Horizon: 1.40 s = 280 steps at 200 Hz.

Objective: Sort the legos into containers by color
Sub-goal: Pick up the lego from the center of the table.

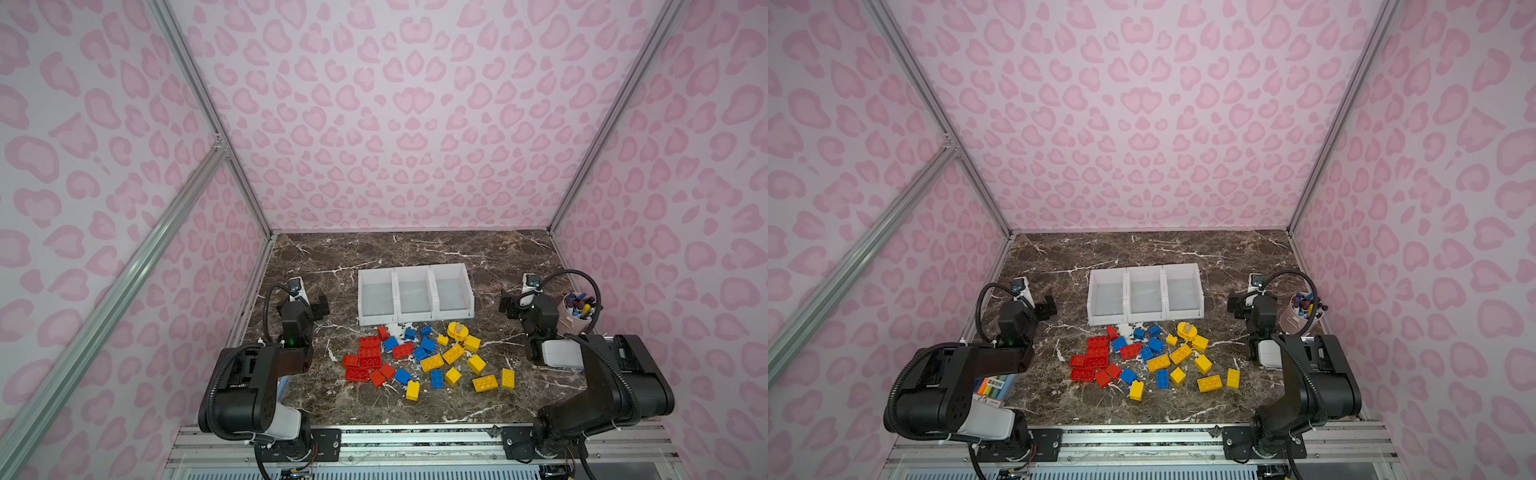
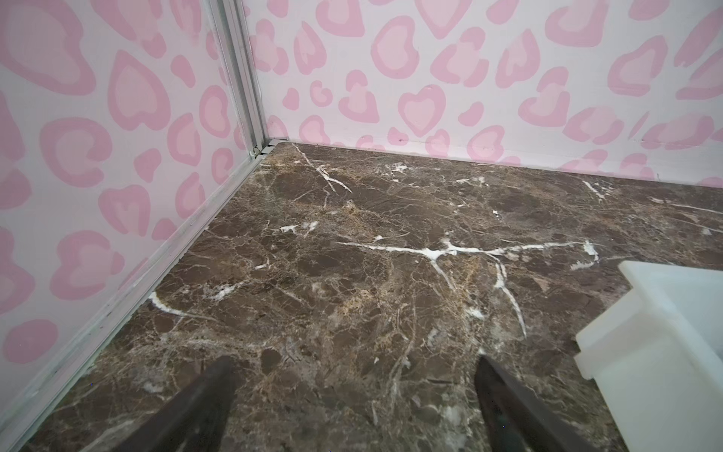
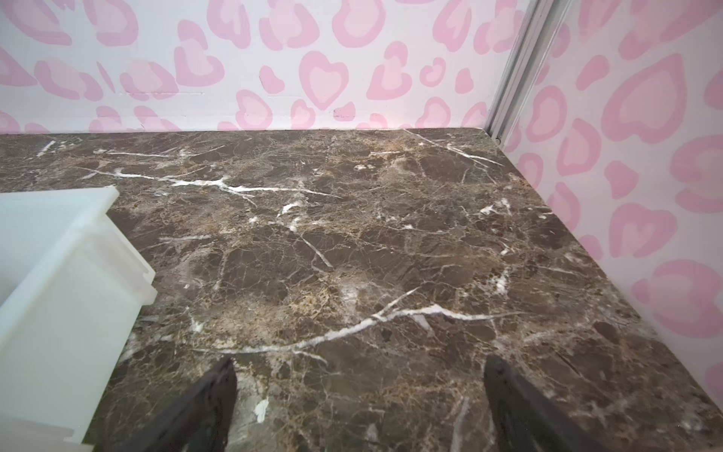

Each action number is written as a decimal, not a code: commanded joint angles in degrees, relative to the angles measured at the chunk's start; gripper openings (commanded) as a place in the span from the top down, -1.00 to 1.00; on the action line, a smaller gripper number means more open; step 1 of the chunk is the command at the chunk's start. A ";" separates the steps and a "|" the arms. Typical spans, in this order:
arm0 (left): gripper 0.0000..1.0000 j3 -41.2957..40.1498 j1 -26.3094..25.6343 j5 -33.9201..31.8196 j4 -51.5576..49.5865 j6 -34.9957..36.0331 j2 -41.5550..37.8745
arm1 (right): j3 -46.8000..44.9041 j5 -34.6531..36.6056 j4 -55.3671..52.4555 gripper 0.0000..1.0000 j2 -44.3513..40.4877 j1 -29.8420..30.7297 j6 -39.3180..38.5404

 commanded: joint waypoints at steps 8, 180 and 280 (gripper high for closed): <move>-0.94 -0.18 0.03 0.33 1.00 0.20 -0.39 | -0.14 0.84 0.78 -0.97 0.06 0.08 0.19; -0.94 -0.03 0.10 0.38 0.93 0.19 -0.30 | -0.05 0.86 0.76 -0.96 0.17 0.10 0.28; -0.63 33.29 -0.07 6.30 -54.40 -6.31 -8.52 | 11.72 5.17 -36.11 -0.96 -19.23 8.42 -1.85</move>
